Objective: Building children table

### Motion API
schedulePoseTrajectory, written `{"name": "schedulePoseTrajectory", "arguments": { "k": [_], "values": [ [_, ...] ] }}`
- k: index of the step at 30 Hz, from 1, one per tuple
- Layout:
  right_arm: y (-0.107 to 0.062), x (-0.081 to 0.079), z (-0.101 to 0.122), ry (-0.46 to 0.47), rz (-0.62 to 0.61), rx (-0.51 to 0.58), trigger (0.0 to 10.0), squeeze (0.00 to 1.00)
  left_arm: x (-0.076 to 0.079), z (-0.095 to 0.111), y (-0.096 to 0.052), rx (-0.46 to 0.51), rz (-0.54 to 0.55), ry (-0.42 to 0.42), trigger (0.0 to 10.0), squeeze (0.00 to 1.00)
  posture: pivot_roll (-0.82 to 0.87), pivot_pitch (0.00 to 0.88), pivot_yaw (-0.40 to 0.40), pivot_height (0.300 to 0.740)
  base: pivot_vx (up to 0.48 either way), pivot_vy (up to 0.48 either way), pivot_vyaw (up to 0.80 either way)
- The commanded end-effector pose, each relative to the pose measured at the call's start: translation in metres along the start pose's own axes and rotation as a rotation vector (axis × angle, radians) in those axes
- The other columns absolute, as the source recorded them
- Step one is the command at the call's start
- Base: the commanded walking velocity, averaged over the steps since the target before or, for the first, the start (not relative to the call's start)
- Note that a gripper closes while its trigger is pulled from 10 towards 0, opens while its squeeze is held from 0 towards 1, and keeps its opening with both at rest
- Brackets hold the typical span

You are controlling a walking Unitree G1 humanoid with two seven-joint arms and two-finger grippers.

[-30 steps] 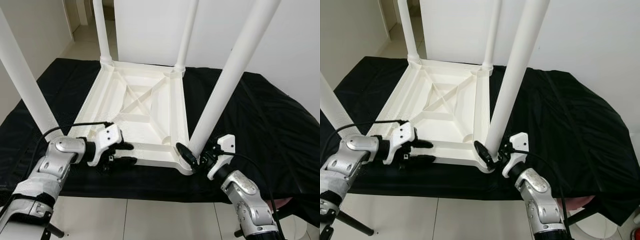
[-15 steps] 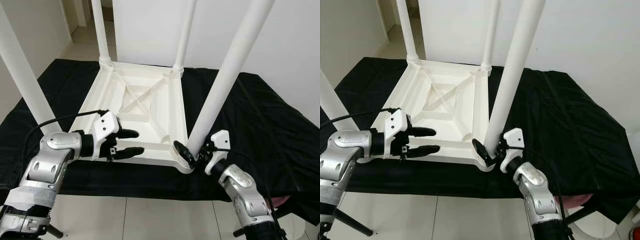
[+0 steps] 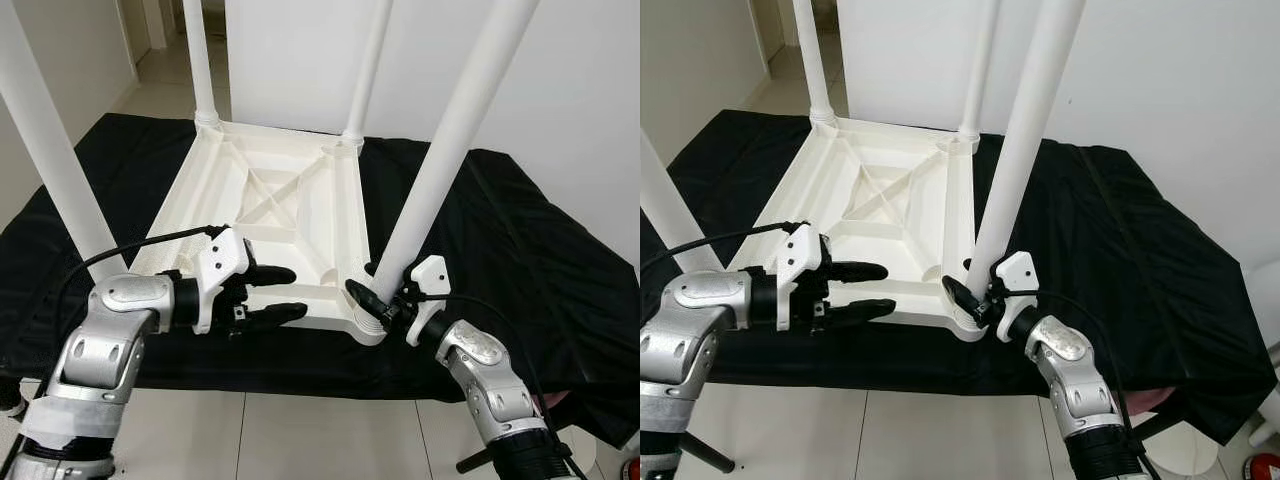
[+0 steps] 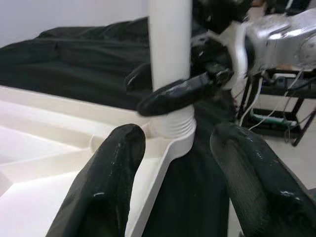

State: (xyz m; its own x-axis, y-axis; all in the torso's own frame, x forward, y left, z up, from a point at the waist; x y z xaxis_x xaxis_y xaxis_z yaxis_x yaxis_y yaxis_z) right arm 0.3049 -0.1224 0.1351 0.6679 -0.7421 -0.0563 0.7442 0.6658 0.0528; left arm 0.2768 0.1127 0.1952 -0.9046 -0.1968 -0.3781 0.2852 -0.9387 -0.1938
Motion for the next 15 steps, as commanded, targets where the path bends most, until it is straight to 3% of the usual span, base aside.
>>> {"name": "schedulePoseTrajectory", "arguments": {
  "k": [1,5,10,15],
  "values": [
    [-0.007,0.003,-0.013,0.009,-0.010,-0.067,0.0,0.00,-0.017,-0.005,-0.001,-0.063,0.281,-0.012,10.0,0.00,0.02,0.000,-0.101,0.740,0.000,0.000,0.00],
    [-0.008,0.003,-0.013,0.006,-0.012,-0.071,0.0,0.00,-0.016,-0.005,0.000,-0.071,0.293,-0.011,10.0,0.00,0.02,0.000,-0.101,0.740,0.000,0.000,0.00],
    [-0.004,0.012,-0.020,0.074,-0.243,-0.092,0.0,0.00,-0.015,-0.008,0.013,-0.086,0.344,-0.010,10.0,0.00,0.01,0.000,-0.103,0.740,0.000,0.000,0.00],
    [-0.003,0.011,-0.023,0.085,-0.380,-0.077,0.0,0.00,-0.014,-0.007,0.015,-0.082,0.374,-0.029,10.0,0.00,0.01,0.000,-0.110,0.740,0.000,0.000,0.00]
  ]
}}
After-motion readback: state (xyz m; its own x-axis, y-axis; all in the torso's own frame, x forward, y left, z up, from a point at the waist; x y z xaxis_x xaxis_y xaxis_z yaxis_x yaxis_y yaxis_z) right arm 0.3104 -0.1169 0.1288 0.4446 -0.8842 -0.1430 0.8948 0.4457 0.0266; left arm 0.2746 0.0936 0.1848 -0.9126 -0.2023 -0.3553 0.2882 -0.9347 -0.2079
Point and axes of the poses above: a point about 5 cm out from each wrist's last joint towards the gripper, its own y axis pointing out of the wrist towards the gripper, its own z axis along the axis of the wrist's last joint, x = y × z, the point moved 2 cm from there along y, pointing out of the wrist towards the gripper, and after that the axes turned 9 degrees about y, right-handed, at the moved point
